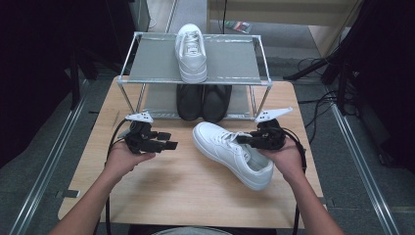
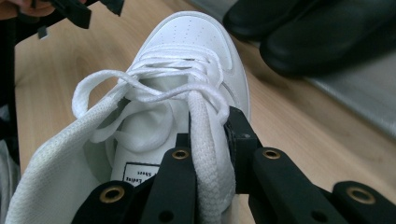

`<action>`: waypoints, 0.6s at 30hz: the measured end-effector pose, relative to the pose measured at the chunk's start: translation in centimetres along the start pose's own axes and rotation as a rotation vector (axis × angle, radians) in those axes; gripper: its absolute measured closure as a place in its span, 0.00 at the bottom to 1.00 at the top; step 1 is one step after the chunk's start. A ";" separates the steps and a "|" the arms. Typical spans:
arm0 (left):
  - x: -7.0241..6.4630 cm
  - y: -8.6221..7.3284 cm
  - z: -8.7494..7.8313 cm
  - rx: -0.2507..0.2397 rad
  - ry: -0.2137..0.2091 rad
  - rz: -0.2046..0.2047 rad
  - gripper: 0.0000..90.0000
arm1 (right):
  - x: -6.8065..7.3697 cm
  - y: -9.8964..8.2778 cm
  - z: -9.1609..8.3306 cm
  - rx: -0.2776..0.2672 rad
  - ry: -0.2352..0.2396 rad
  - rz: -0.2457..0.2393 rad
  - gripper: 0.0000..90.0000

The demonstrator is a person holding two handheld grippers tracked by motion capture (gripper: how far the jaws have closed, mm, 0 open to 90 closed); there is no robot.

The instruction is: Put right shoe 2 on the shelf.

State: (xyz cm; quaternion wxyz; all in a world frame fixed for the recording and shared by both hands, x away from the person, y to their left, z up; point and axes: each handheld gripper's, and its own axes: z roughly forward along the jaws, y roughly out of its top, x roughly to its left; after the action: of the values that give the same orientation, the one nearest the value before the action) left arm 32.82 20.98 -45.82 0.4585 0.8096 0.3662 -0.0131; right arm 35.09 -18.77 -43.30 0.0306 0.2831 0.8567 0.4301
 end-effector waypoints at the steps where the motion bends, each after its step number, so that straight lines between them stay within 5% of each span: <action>1: 0.0 -0.1 -0.1 0.000 0.009 -0.002 0.48 | -0.1 0.4 -0.1 0.003 0.010 -0.018 0.94; 7: 0.2 -0.8 -0.8 -0.013 0.022 -0.015 0.48 | -0.6 3.2 -1.2 0.024 0.083 -0.076 0.94; 12: 0.3 -1.3 -1.6 -0.036 0.017 -0.040 0.48 | -1.1 5.4 -2.6 0.013 0.084 -0.120 0.94; 18: 0.2 -1.8 -1.8 -0.034 0.032 -0.048 0.48 | -1.9 7.4 -4.4 0.001 0.087 -0.105 0.94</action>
State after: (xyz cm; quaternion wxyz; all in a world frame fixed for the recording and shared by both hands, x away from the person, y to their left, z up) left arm 31.32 23.01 -46.17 0.4658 0.7930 0.3927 -0.0051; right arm 38.76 -19.40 -35.29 0.0155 0.2187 0.8711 0.4394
